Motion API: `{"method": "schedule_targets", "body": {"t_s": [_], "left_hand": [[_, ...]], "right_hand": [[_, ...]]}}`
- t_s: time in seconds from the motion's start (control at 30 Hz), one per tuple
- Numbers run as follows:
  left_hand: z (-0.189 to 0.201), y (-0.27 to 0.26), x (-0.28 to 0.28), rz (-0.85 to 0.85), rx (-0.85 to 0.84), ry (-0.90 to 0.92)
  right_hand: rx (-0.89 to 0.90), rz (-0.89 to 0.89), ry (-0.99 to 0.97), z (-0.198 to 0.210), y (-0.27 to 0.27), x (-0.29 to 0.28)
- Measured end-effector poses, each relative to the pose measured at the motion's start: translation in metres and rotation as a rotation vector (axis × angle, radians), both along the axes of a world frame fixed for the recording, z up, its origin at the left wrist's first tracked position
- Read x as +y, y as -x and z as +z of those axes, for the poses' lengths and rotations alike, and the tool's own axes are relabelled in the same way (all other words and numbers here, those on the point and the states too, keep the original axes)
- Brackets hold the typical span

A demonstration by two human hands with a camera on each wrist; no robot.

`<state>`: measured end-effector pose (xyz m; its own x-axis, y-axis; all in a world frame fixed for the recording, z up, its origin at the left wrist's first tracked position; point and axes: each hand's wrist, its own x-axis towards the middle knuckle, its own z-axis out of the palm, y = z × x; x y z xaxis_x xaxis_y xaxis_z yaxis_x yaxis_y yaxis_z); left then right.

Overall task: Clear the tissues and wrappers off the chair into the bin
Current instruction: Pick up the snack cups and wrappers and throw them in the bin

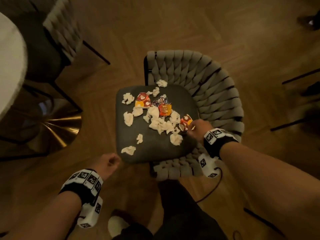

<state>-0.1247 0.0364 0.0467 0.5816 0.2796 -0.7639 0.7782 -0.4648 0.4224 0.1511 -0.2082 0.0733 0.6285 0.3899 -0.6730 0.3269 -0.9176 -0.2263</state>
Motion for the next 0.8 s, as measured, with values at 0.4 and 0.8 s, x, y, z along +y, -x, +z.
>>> {"method": "schedule_targets", "body": {"t_s": [0.4, 0.8], "left_hand": [[-0.155, -0.065, 0.008, -0.07, 0.072, -0.166], [-0.232, -0.085, -0.004, -0.221, -0.013, -0.225]], "right_hand": [[0.053, 0.216, 0.317, -0.194, -0.091, 0.031], [-0.013, -0.042, 0.167, -0.215, -0.092, 0.022]]}}
